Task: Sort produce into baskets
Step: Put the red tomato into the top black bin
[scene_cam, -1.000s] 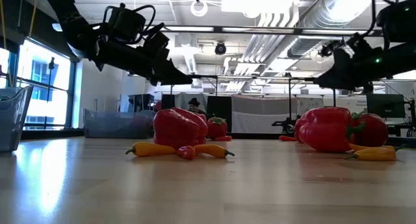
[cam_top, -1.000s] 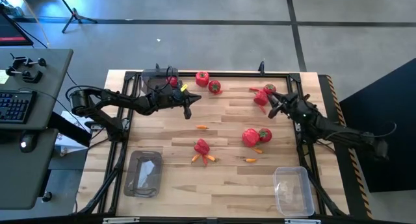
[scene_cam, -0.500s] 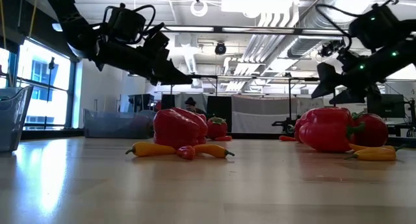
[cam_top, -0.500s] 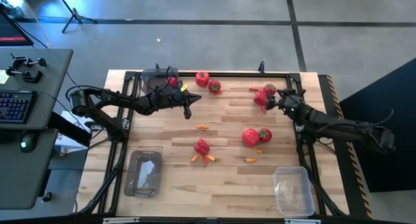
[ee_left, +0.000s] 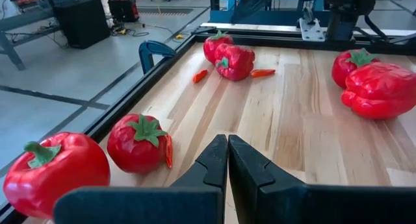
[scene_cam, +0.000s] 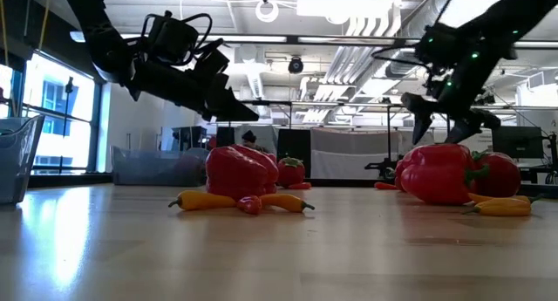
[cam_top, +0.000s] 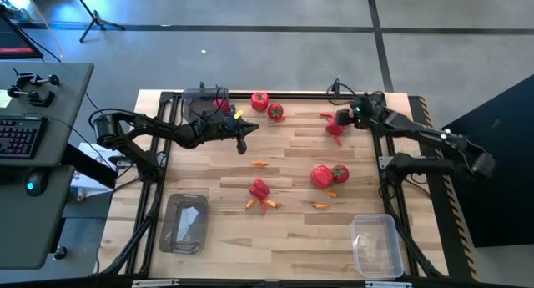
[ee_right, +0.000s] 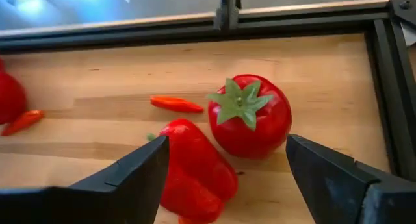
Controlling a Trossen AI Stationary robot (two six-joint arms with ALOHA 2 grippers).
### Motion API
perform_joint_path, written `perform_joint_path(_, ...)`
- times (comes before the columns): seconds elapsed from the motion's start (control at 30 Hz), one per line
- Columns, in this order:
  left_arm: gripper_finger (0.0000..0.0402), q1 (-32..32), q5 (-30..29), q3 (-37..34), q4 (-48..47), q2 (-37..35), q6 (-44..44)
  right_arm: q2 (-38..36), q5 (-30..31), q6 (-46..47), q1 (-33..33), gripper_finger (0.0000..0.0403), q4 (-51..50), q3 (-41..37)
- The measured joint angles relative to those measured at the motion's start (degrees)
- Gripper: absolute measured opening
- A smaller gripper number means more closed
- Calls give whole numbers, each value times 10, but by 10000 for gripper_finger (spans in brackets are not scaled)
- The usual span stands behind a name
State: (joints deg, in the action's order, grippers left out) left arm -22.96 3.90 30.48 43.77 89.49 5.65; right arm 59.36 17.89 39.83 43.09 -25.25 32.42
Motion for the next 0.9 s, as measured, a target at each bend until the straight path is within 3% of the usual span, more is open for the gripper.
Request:
perform_joint_path(0.4,0,0,0,0,-1,0,0,196,-17,-28,50,299,-67,115)
perform_joint_path(0.9,0,0,0,0,-6,0,1,296,-32,-67,61,290,-84,150)
